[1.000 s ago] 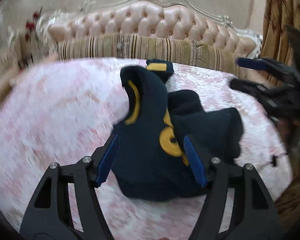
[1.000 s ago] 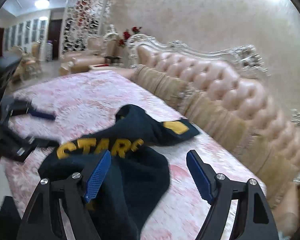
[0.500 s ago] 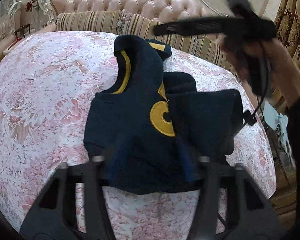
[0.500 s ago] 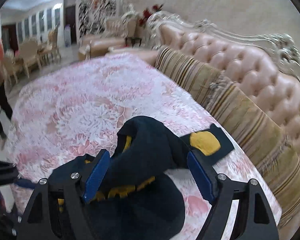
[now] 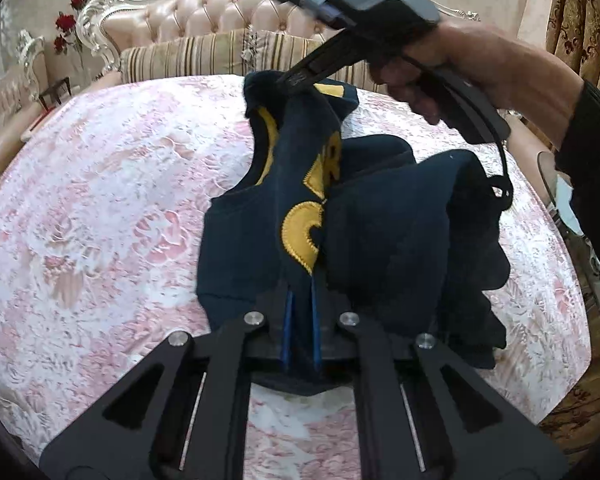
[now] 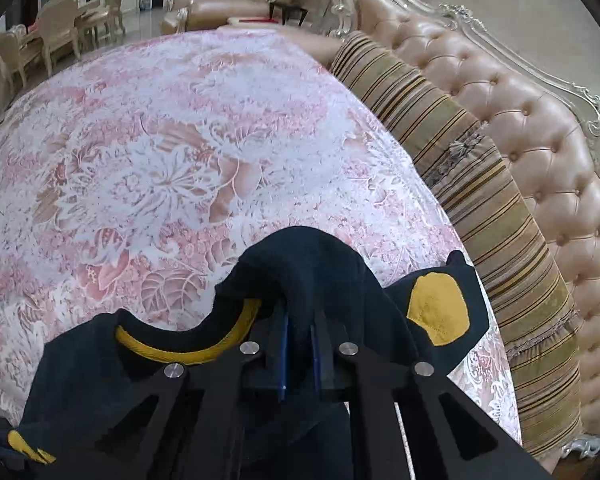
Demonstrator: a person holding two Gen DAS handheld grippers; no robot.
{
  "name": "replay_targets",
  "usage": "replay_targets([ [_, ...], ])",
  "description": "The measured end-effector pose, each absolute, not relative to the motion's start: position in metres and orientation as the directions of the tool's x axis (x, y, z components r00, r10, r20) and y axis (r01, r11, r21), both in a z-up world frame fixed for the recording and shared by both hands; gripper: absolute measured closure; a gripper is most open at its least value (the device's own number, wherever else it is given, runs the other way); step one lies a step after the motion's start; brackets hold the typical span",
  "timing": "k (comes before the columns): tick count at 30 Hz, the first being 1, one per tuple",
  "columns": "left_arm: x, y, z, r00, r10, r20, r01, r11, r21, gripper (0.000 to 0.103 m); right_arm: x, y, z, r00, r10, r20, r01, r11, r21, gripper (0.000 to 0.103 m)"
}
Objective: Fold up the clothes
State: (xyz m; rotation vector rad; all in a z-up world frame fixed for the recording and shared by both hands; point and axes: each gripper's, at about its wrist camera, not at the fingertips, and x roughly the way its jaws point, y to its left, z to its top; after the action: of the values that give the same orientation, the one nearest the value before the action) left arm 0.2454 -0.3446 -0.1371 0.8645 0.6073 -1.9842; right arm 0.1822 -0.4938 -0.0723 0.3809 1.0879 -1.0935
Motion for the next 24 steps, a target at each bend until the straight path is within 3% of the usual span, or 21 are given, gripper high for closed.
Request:
replay_targets([
  [13, 0.274, -0.347, -0.094, -0.285, -0.671, -0.684, 0.886, -0.456, 0.078, 0.096, 0.138, -0.398, 0.052, 0.060, -0.743, -0.666, 0.932, 0.281, -0.230, 0.095],
  [20, 0.299, -0.328, -0.017, -0.274, -0.791, -0.548, 0.885, -0.430, 0.179, 0.096, 0.147, -0.323, 0.134, 0.021, -0.852, -0.523, 0.940, 0.195, -0.280, 0.095],
  [24, 0.314, -0.318, 0.031, -0.223, -0.879, -0.422, 0.897, -0.355, 0.265, 0.099, 0.156, -0.277, 0.187, 0.007, -0.908, -0.418, 0.955, 0.130, -0.266, 0.095],
])
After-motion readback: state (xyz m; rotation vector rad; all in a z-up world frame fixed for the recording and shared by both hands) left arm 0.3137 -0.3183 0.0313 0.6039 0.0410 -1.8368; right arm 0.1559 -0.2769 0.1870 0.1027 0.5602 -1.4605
